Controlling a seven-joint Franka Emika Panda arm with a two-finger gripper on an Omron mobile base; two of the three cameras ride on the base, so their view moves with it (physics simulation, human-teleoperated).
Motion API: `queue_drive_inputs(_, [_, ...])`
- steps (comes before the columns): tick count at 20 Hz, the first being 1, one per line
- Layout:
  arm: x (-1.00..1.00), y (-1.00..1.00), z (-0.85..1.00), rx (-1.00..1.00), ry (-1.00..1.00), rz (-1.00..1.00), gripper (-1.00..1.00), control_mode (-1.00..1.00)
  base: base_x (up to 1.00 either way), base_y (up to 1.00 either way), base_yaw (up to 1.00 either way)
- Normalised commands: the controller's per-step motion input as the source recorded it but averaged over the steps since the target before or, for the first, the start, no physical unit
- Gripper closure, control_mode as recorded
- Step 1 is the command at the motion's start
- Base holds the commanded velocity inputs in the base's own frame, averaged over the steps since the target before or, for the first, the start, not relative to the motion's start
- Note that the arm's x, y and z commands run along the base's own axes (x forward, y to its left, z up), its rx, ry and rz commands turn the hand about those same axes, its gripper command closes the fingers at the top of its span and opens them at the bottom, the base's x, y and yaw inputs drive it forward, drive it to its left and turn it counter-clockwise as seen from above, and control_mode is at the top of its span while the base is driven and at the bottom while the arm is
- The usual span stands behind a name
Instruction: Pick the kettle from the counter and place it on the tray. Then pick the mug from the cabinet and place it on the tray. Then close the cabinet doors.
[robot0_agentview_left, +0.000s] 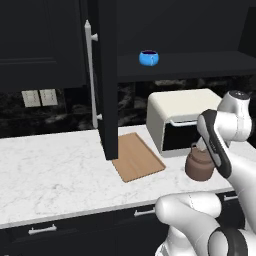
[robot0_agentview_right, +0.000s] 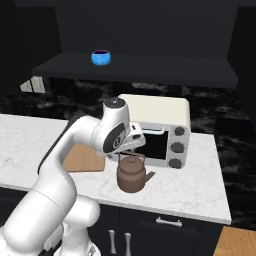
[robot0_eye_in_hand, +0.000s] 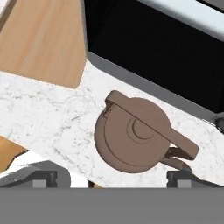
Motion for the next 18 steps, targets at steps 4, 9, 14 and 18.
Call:
queue_drive_inputs(4, [0.16, -0.03, -0.12, -0.11, 0.05, 0.23, -1.0, -1.0, 0.0, 0.0, 0.0])
queue_drive_inputs(9, [0.27, -0.02, -0.17, -0.07, 0.09, 0.19, -1.0, -1.0, 0.0, 0.0, 0.0])
queue_drive_inputs(14, [0.32, 0.0, -0.07, -0.02, 0.09, 0.08, -1.0, -1.0, 0.0, 0.0, 0.0])
queue_drive_inputs(18, [0.31, -0.09, -0.05, 0.0, 0.11, 0.06, -1.0, -1.0, 0.0, 0.0, 0.0])
